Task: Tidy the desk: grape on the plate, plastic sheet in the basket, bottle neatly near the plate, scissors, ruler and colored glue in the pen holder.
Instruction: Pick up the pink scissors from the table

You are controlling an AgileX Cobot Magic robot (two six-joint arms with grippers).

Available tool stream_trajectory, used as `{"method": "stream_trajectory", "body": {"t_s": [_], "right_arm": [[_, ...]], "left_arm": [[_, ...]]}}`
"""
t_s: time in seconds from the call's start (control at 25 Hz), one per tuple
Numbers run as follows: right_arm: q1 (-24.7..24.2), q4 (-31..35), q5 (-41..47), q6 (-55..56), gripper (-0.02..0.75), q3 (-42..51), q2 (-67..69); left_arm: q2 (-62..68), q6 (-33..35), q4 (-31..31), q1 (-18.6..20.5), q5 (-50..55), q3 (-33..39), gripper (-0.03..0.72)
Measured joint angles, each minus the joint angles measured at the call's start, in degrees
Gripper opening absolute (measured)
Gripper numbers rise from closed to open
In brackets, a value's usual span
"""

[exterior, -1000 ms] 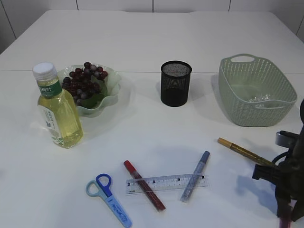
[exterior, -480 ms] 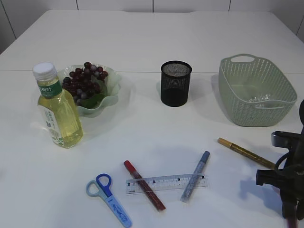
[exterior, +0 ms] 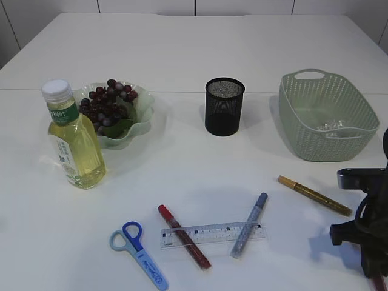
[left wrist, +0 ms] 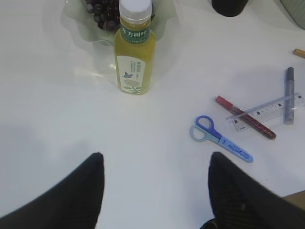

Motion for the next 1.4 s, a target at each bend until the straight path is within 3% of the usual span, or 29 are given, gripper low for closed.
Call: {"method": "stream_trajectory", "body": {"t_s": [0.4, 1.4], "right_arm": [[0.0, 3.3, -0.9, -13.7, 0.207, 0.0, 0.0], [0.0, 4.0, -2.7, -15.3, 0.248, 0.0, 0.0]], "left_arm": [[0.0, 0.0, 0.0, 0.0, 0.1, 0.0, 0.498], [0.0, 0.0, -0.2, 0.0, 0.1, 0.0, 0.498]]}}
